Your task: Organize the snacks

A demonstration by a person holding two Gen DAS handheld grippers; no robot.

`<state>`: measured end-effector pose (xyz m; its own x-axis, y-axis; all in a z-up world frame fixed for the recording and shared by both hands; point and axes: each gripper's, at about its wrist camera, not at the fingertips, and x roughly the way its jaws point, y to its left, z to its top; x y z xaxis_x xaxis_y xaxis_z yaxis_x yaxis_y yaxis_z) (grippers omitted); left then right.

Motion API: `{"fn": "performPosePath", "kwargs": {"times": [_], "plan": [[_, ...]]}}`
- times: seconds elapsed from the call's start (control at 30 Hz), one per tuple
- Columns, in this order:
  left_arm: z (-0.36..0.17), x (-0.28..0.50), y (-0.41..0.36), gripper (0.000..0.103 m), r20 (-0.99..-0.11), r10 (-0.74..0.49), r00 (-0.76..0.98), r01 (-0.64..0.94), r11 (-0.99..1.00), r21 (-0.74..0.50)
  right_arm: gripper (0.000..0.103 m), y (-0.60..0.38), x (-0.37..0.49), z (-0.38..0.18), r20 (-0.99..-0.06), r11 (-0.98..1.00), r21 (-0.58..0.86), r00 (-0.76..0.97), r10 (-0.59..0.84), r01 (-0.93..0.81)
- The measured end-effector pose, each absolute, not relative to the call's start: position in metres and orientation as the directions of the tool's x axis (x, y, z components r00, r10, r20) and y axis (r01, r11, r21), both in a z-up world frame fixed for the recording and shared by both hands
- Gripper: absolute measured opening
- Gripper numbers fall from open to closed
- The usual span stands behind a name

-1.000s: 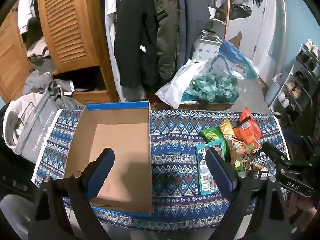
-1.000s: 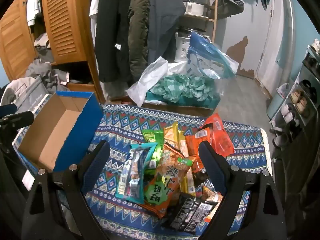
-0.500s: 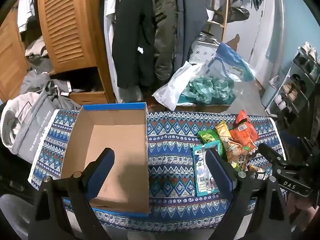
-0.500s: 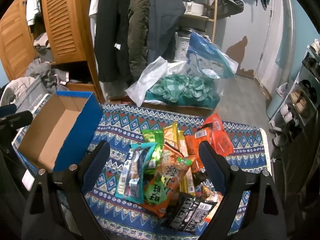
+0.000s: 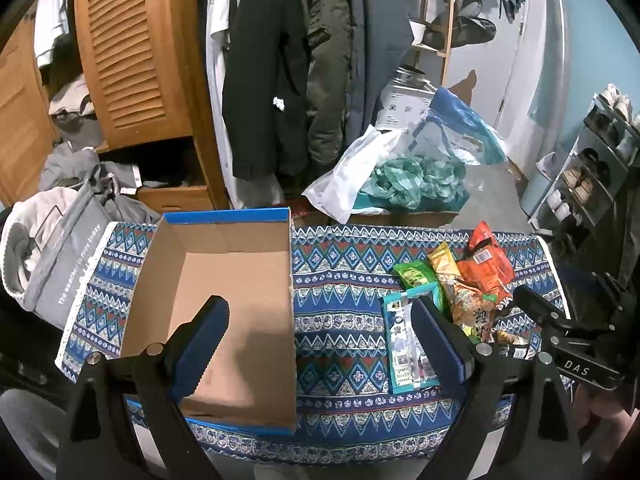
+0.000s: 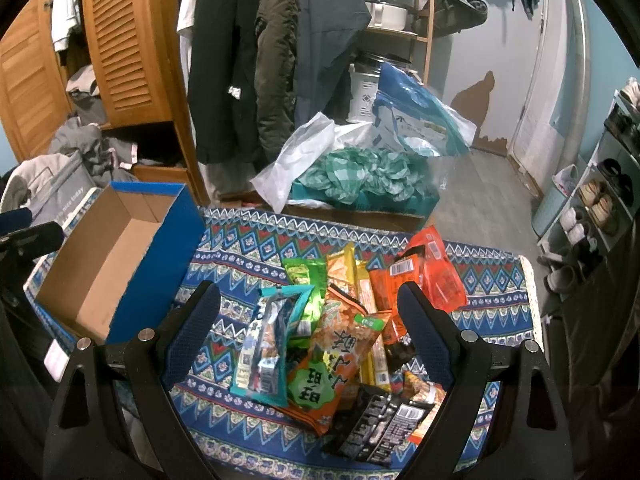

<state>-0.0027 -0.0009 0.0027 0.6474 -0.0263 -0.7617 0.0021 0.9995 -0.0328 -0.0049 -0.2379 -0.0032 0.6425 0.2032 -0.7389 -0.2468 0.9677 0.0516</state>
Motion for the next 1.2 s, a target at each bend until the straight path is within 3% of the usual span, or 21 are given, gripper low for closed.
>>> {"fn": "performPosePath", "kwargs": {"times": [1.2], "plan": [[-0.0008, -0.0041, -0.0046, 0.093, -0.762, -0.026, 0.648, 0.014, 1.000, -0.021, 0.089, -0.2402, -0.0053, -0.0009, -0.743, 0.968, 0.053, 0.638, 0.204, -0.247]]}}
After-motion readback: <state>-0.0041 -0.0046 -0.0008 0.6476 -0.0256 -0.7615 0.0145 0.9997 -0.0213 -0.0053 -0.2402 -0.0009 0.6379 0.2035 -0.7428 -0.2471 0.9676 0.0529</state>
